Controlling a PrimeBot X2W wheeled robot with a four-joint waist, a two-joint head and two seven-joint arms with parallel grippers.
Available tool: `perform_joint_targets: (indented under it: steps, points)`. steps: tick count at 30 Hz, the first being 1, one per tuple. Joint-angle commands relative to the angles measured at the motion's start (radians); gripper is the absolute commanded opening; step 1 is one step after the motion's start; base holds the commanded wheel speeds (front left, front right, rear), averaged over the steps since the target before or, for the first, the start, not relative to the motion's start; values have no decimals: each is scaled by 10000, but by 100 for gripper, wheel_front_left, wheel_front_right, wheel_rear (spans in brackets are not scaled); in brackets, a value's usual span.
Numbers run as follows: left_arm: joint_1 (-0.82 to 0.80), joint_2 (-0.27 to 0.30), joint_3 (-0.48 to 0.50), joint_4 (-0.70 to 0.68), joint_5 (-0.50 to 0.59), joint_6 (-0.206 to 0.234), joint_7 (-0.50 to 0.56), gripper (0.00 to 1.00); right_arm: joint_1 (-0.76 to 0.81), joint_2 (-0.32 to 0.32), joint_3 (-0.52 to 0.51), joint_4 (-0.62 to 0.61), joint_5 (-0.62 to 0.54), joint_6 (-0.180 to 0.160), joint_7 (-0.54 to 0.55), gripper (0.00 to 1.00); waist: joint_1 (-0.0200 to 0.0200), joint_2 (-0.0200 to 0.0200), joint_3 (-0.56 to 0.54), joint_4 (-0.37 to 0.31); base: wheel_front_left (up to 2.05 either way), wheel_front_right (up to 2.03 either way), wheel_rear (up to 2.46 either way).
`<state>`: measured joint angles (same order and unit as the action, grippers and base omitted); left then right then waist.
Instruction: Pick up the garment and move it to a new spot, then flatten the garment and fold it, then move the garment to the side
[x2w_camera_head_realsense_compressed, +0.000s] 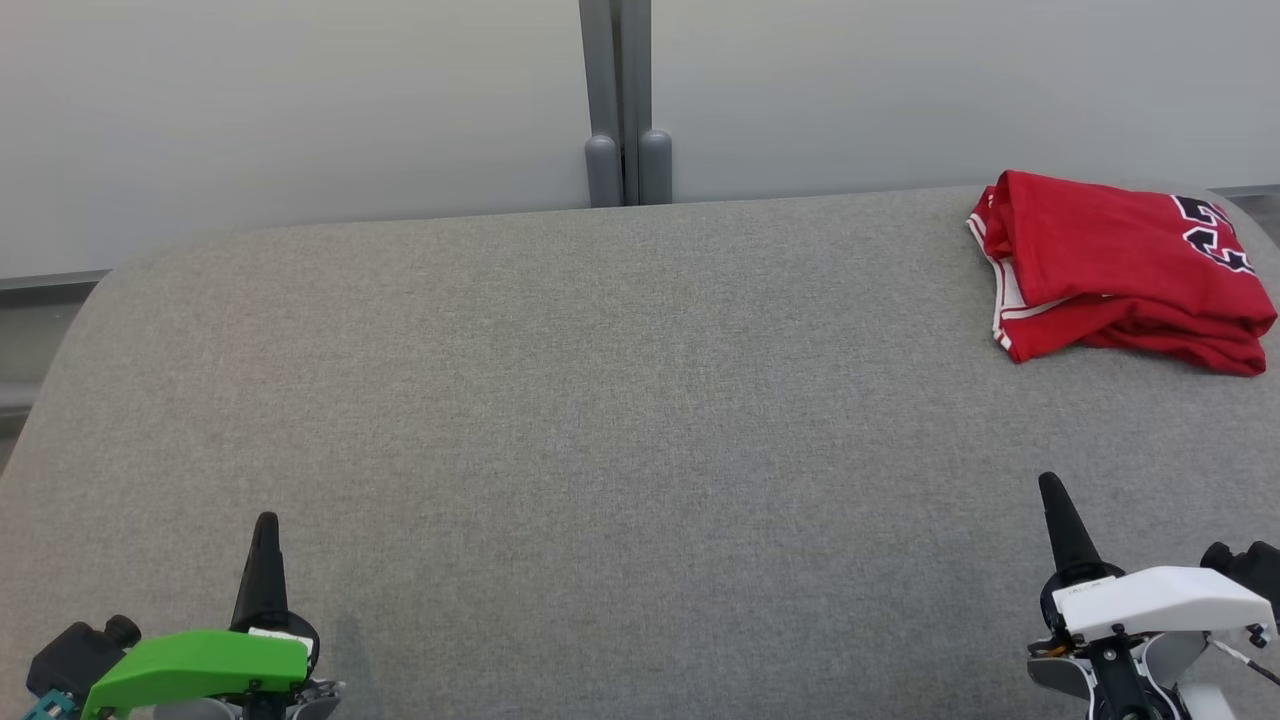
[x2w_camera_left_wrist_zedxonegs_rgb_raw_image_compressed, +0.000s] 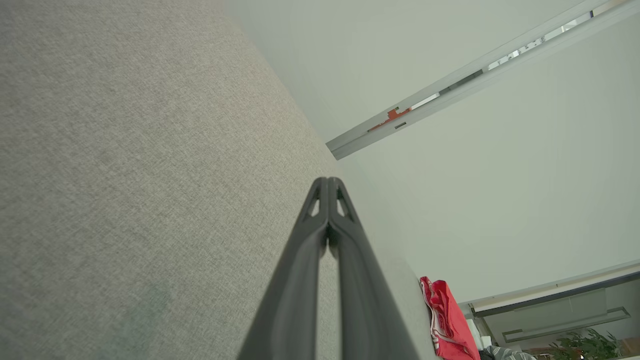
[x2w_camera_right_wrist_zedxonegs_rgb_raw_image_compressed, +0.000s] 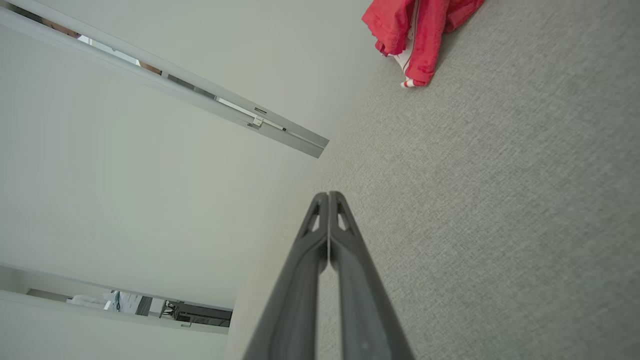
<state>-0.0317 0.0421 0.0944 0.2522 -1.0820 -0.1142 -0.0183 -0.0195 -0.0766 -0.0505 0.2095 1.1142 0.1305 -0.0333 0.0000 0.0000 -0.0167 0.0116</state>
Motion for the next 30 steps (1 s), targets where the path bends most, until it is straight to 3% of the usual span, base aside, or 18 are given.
perform_joint_targets:
  steps: [1, 30]
  points:
    - [-259, 82, 46, -113, -335, -53, 85, 0, -232, -29, -55, -50, 296, 6, 83, 0, 0, 0, 5, -2, 0, 0, 0]
    - [-575, 104, 141, -98, -3014, -126, 772, 0, -607, 91, -317, 173, 2882, 5, 797, 0, 0, 0, 96, -56, 0, 0, 0]
